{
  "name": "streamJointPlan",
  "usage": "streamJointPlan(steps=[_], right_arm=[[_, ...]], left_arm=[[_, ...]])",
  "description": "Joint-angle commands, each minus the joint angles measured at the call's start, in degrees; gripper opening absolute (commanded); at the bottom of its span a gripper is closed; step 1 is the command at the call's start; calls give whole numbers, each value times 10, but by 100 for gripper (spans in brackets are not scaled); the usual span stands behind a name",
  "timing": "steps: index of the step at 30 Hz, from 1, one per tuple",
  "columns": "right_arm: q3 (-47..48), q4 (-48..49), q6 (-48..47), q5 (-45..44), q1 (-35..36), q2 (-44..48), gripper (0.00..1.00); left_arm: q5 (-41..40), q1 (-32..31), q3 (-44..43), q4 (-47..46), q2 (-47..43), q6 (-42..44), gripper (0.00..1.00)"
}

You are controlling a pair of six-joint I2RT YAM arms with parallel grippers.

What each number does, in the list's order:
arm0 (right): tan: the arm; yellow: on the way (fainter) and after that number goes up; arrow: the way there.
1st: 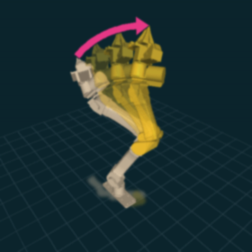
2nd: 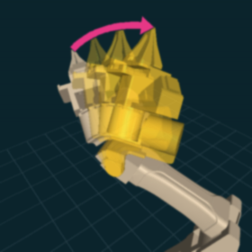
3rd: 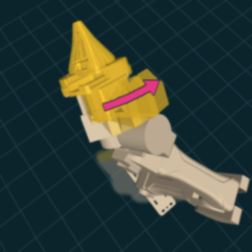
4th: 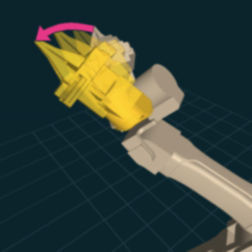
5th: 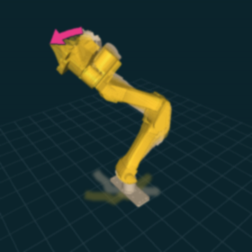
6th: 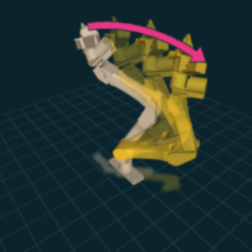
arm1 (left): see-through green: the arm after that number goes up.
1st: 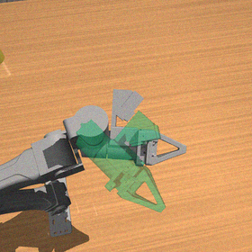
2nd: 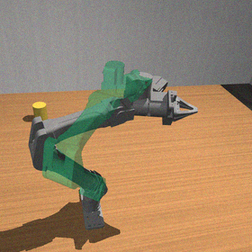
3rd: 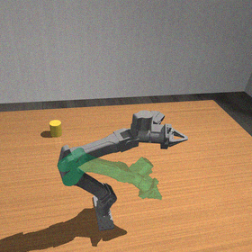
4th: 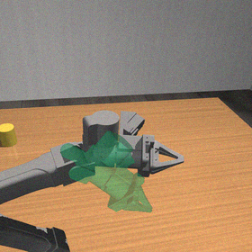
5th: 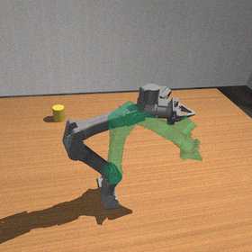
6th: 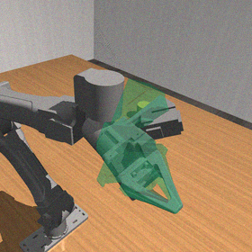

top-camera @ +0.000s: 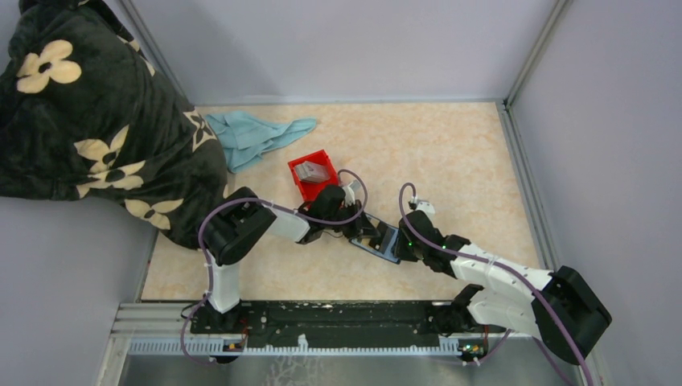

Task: Put the credit cards into the card holder
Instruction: Insert the credit card into the card holder.

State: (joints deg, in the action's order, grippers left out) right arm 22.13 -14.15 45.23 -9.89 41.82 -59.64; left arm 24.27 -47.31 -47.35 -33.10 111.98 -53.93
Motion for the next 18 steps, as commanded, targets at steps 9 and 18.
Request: streamJointPlan(steps=[9, 18], right_arm=[[9, -65, -6, -13, -3, 10, 31], [32, -122, -8, -47, -4, 60, 34]], left_arm=[[-40, -41, 15, 70, 17, 9, 10], [-64, -46, 15, 93, -1, 10, 29]])
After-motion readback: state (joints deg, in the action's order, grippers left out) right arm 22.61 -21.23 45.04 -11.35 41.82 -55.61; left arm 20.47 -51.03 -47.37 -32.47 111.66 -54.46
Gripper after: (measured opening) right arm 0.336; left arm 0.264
